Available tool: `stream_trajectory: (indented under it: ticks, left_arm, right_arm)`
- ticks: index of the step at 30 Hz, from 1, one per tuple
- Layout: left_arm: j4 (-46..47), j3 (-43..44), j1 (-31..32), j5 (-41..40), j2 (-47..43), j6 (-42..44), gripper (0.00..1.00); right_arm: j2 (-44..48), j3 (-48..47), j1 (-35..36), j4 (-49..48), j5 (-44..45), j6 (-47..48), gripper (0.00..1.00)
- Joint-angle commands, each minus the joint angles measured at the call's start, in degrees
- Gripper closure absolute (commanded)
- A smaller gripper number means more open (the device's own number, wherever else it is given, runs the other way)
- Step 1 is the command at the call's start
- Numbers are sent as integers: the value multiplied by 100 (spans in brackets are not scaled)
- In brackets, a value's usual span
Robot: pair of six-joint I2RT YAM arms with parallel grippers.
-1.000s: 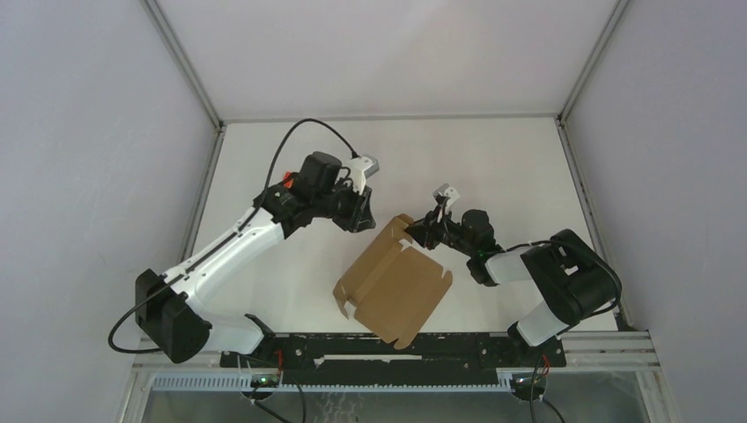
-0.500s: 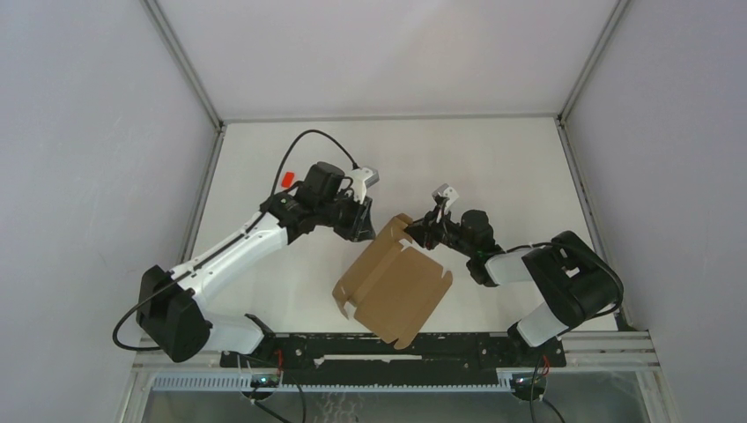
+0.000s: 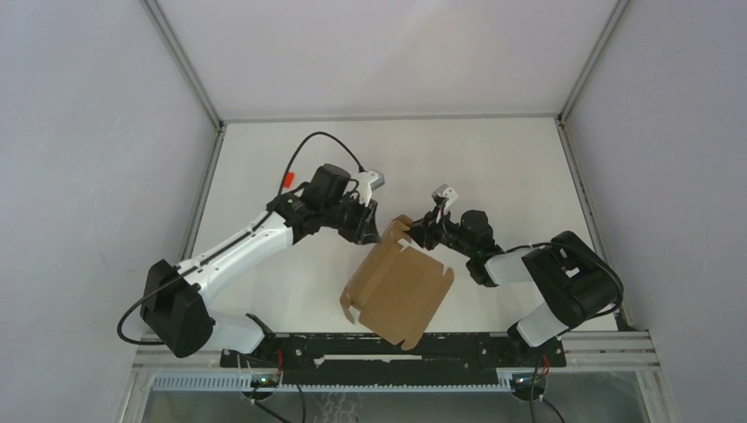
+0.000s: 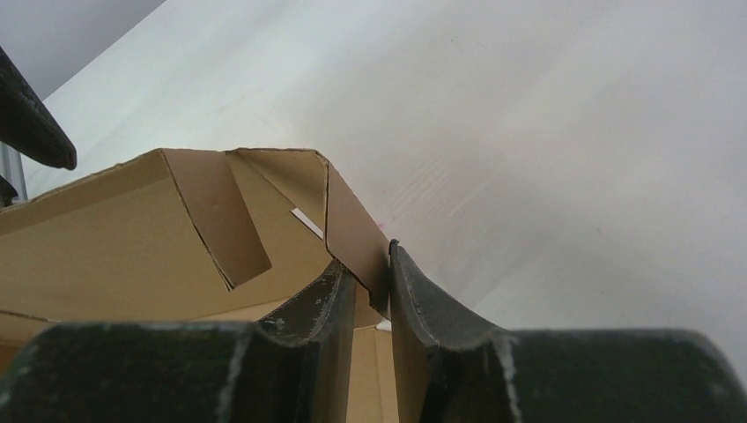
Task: Fold the paper box
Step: Fold the paper box at the center of the board.
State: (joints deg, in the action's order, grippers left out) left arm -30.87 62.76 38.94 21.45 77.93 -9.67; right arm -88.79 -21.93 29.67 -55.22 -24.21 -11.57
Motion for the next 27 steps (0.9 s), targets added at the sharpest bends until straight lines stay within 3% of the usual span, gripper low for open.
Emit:
stream_trajectory:
  ticks: [1,9,15,27]
  left_arm:
    - [190,-93,107,97,50,-101,69]
    - [102,-66,208,-25,99,-123,68]
    - [8,2,216,-97,85,-102,69]
    - [-110,56,216,-210,94,-61,69]
  right_arm:
    - [117,-127,50,-87,47,94,72]
    - [68,-136,48,-110,56,59,70]
    - [320,-77,13,128,-36,-22,44]
    - [1782,680,-382,447,-673,-278,37]
